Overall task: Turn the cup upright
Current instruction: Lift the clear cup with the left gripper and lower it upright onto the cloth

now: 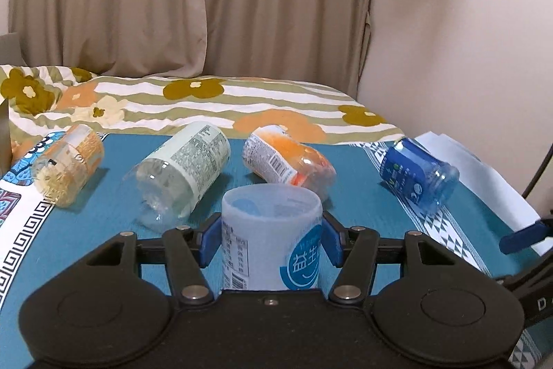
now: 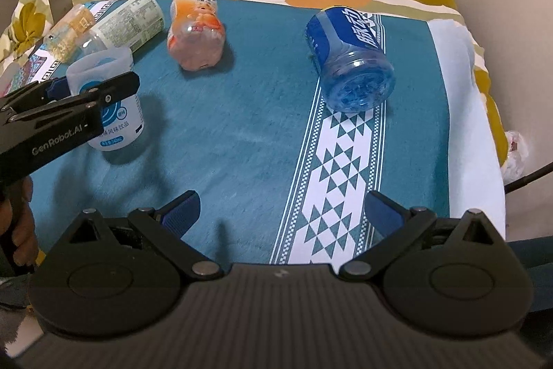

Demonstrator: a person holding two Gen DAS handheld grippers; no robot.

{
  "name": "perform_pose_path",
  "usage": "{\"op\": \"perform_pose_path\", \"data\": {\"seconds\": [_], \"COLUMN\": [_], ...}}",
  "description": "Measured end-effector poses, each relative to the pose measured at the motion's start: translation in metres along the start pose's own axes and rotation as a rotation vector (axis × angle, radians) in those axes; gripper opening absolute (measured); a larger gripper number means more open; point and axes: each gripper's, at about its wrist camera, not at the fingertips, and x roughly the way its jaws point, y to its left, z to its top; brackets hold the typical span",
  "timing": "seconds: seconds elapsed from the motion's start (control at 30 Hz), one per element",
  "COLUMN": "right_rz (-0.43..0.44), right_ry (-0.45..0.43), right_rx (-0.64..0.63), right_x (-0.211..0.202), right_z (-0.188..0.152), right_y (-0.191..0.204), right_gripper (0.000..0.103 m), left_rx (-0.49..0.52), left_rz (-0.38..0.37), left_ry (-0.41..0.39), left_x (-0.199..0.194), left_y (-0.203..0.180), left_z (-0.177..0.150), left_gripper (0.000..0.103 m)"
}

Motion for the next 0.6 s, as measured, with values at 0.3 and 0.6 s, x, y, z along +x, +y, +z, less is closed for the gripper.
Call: {"op": "perform_pose_path", "data": {"seconds": [0.3, 0.6], "right_rz": [-0.007, -0.022], "right_ry": [-0.012, -0.041], "right_rx": [0.003, 0.042], "right_x": [-0.008, -0.018], "right_z": [-0.003, -0.008], "right_y": [0.007, 0.009], "right_gripper": [0.103, 0.103], "left_rx": [0.059, 0.104], "left_rz": [0.011, 0.016], "left_ry": [0.073, 0.101], "left_x": [-0.004, -0.001], "left_y": [-0.004, -0.005], "left_z": [0.002, 0.005], "left_gripper": [0.065, 0.098]}}
